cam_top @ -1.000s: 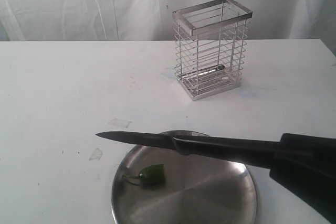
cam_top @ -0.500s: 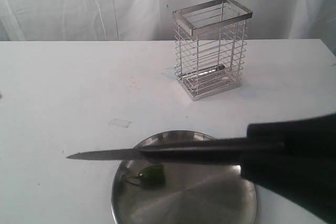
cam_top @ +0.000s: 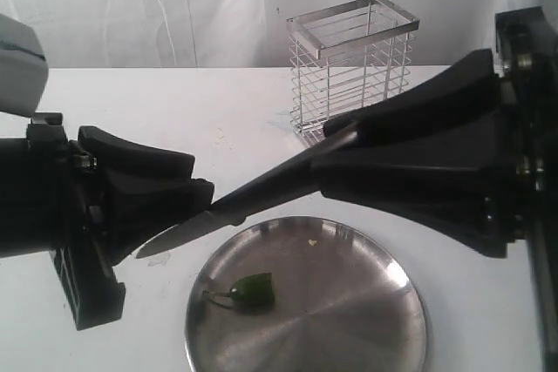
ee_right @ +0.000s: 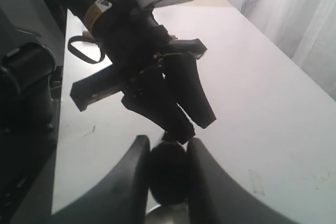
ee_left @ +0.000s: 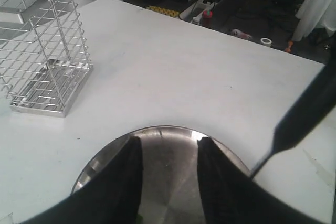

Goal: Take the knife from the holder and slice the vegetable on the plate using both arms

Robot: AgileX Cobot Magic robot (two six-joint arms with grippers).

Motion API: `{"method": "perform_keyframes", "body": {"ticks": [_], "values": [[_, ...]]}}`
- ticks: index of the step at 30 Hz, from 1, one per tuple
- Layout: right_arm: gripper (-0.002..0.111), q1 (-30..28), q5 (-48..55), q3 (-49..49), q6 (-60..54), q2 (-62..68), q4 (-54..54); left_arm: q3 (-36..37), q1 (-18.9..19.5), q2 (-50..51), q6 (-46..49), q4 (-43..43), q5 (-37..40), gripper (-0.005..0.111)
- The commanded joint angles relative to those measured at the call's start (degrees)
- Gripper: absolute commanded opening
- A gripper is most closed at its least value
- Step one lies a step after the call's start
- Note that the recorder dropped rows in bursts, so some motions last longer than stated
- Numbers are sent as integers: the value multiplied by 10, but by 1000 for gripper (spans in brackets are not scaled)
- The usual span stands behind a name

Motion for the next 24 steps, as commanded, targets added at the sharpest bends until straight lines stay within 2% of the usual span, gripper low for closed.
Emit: {"method": "perform_keyframes", "body": {"ticks": [1, 4, 7, 13, 18, 24], "values": [[0, -3, 1, -17, -2, 18, -35, -7, -3, -1, 19, 10, -6, 48], [0, -3, 1, -17, 7, 27, -57, -13, -3, -16, 19, 10, 9, 57], [0, -3, -13, -17, 8, 27, -71, -13, -2, -38, 19, 10, 33, 62], [0, -3, -50, -31, 8, 27, -76, 10, -2, -46, 17, 10, 7, 62], [0, -3, -22, -56, 8, 28, -76, 53, -2, -46, 80, 10, 15, 62], [0, -3, 12, -73, 8, 29, -70, 54, -2, -46, 84, 10, 12, 62]]}}
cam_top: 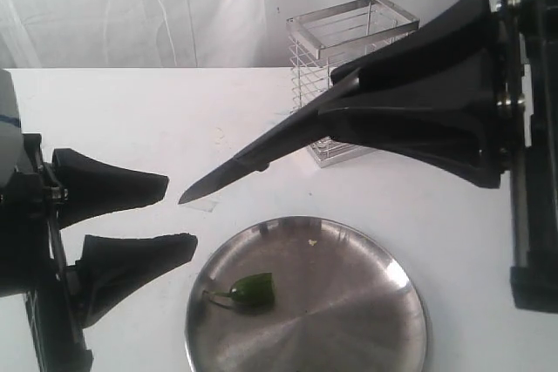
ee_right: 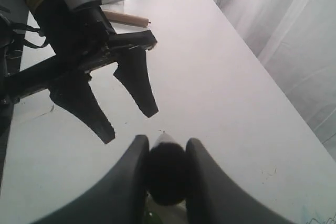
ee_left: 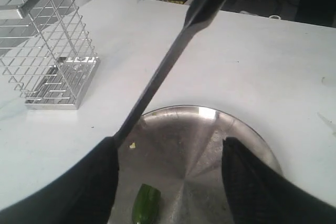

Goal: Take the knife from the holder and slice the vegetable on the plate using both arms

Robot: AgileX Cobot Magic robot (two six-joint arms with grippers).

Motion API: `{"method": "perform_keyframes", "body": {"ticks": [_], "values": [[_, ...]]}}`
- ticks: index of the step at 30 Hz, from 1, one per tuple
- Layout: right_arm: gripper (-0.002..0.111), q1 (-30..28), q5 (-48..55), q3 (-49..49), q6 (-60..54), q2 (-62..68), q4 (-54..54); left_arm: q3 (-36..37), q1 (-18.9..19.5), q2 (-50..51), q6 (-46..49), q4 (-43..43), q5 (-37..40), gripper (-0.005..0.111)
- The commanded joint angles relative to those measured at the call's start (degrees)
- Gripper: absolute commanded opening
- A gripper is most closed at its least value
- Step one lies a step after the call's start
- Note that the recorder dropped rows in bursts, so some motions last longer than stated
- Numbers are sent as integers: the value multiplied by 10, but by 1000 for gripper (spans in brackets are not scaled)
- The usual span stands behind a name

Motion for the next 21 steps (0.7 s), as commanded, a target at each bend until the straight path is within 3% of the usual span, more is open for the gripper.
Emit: {"method": "perform_keyframes", "body": {"ticks": [1, 16, 21], "values": [[0, -3, 36, -14, -1, 0, 14, 2, -2, -3, 7, 6, 5, 62], [0, -3, 76, -15, -44, 8, 78, 2, -2, 21, 20, 6, 5, 62], [0, -3, 76, -15, -44, 9, 78, 2, -2, 32, 20, 6, 5, 53]]}}
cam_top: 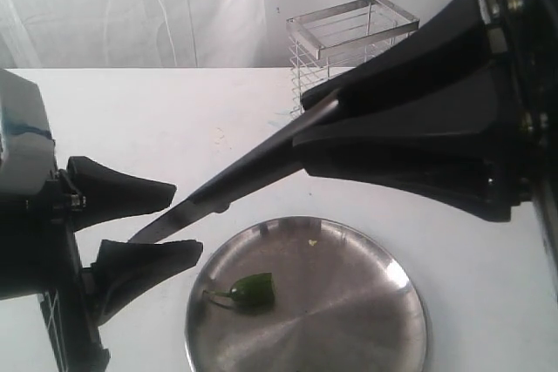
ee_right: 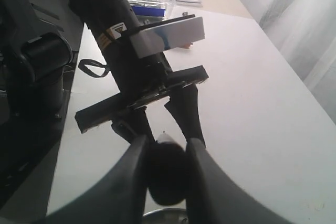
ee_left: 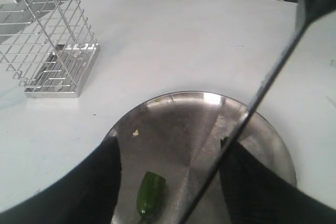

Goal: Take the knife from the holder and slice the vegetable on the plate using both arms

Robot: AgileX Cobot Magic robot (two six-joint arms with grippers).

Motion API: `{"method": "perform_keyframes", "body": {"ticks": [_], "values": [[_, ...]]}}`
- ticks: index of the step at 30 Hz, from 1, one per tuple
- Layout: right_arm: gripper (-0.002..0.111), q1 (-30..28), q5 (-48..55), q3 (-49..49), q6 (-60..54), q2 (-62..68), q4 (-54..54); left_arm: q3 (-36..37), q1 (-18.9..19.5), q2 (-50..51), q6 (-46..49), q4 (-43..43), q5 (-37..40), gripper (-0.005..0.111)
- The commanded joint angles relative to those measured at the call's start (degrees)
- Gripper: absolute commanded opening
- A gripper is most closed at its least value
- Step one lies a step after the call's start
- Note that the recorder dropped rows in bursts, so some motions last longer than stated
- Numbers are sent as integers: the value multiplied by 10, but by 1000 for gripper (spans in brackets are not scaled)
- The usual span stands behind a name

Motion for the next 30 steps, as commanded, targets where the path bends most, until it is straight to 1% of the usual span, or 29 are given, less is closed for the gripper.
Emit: {"method": "perform_keyframes", "body": {"ticks": [1, 3, 5, 11, 13, 17, 19, 23, 25, 30], "values": [[0, -3, 3, -6, -9, 1, 16, 2, -2, 4, 0, 6, 0, 50], [0, -3, 3, -6, -9, 1, 13, 2, -2, 4, 0, 6, 1, 43], [0, -3, 3, -6, -9, 1, 11, 2, -2, 4, 0, 6, 1, 41], [0, -3, 0, -6, -5, 1, -10, 1, -2, 2, 0, 6, -4, 41], [0, -3, -2, -6, -5, 3, -19, 1, -2, 2, 0, 6, -11, 43], [0, -3, -2, -6, -5, 12, -25, 1, -2, 2, 0, 6, -36, 57], [0, -3, -5, -6, -5, 15, -25, 1, -2, 2, 0, 6, -37, 59], [0, -3, -6, -6, -5, 18, -26, 1, -2, 2, 0, 6, -37, 56], [0, -3, -6, -6, -5, 18, -26, 1, -2, 2, 0, 6, -34, 53], [0, -3, -6, -6, -5, 18, -27, 1, -2, 2, 0, 6, -30, 37]]}}
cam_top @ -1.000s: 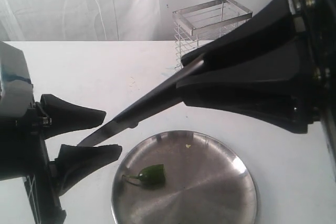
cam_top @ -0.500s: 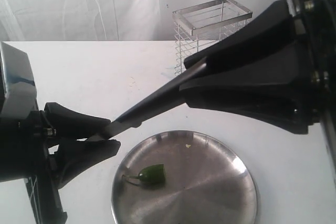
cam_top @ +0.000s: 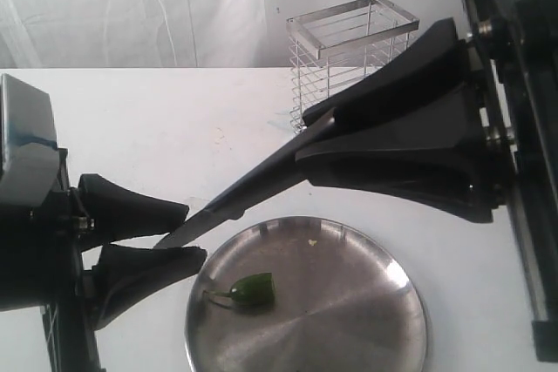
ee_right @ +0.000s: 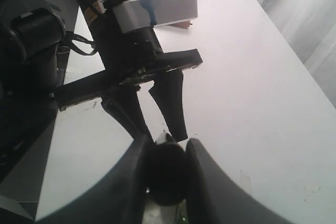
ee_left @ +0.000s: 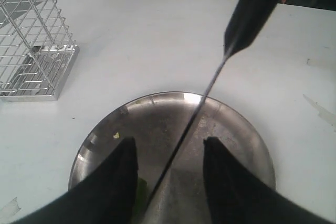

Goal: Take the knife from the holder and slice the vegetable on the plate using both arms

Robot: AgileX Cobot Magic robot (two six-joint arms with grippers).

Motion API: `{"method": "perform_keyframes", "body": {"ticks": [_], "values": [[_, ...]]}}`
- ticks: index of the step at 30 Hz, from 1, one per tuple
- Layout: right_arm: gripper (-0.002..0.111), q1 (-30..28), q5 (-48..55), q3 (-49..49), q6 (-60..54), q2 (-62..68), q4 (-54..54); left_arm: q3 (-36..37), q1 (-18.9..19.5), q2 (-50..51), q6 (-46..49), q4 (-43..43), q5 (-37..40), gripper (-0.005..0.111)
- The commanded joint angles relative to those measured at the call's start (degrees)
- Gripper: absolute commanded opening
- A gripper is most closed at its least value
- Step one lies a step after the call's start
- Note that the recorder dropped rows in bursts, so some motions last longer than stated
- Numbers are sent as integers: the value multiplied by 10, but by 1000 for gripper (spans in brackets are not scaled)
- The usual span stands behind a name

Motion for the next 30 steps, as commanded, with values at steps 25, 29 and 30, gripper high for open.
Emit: {"method": "perform_keyframes", "body": {"ticks": [25, 29, 30], "values": [[15, -3, -5, -6, 94, 0, -112, -33, -2, -3, -4, 6, 7, 0], [40, -3, -16, -6, 138, 0, -168, -31, -2, -3, -4, 6, 26, 0], [43, -3, -17, -6, 141, 0, -181, -31, -2, 0, -4, 6, 37, 0]]}}
